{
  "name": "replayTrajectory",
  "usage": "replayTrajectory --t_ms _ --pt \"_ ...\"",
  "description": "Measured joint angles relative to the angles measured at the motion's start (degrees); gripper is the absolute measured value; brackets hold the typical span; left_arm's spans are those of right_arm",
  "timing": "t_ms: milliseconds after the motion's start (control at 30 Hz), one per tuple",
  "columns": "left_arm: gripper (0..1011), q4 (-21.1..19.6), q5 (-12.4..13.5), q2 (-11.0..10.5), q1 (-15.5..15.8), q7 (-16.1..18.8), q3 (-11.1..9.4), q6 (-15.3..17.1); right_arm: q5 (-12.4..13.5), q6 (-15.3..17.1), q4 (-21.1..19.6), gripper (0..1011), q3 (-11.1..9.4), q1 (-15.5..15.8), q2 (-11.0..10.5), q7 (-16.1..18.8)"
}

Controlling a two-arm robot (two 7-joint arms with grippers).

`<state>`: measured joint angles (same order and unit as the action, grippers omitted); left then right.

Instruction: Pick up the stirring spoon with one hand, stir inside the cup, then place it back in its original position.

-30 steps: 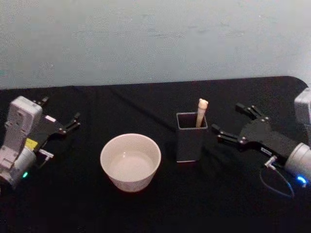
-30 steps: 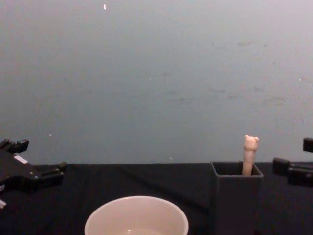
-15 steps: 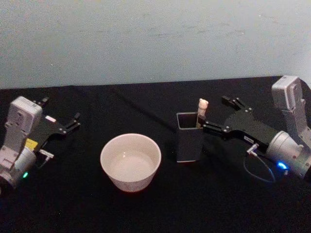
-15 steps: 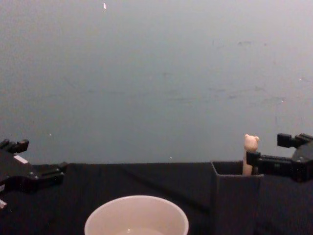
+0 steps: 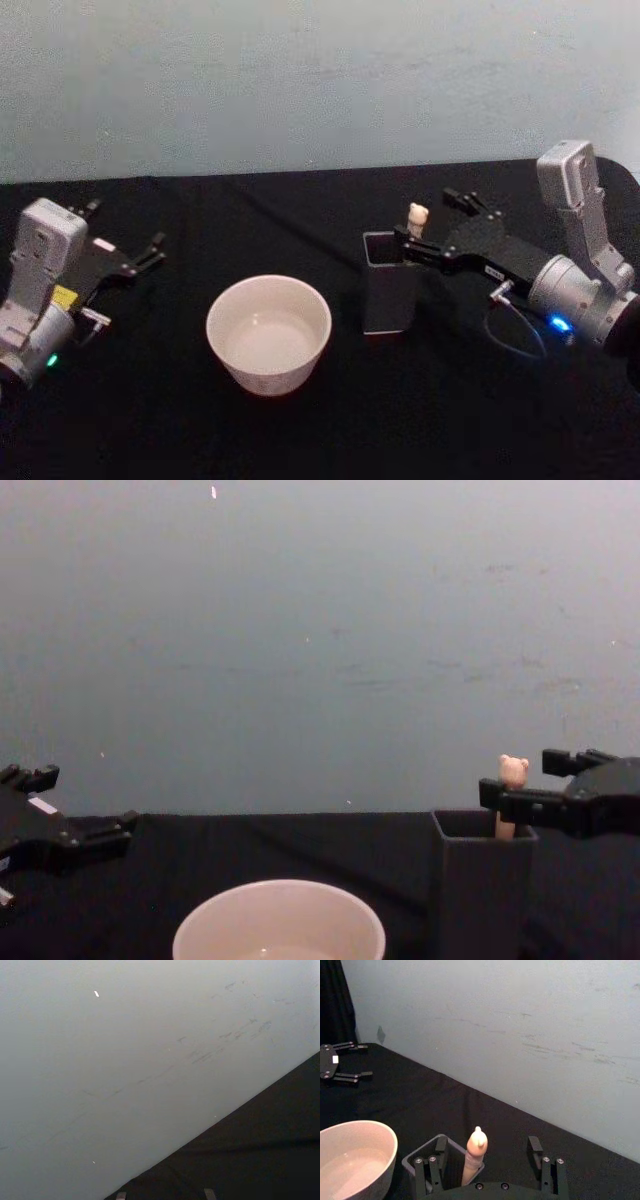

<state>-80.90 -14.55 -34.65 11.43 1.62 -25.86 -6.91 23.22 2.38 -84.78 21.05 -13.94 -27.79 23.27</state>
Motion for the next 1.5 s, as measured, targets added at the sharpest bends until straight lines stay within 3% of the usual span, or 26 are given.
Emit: replayTrajectory --t_ms 400,1133,1500 --pt "1001 0.0 0.0 0.0 0.0 0.0 0.0 0.0 -0.76 1.01 1.75 1002 -0.58 -1.39 1.62 1.27" --pt "1001 0.0 0.0 0.0 0.0 0.0 0.0 0.0 -0.75 1.39 1.87 1002 -0.66 -1.53 1.73 1.36" --pt "1001 0.0 0.0 0.0 0.0 0.0 0.0 0.0 -0.73 1.31 1.82 733 -0.62 -1.48 1.69 1.29"
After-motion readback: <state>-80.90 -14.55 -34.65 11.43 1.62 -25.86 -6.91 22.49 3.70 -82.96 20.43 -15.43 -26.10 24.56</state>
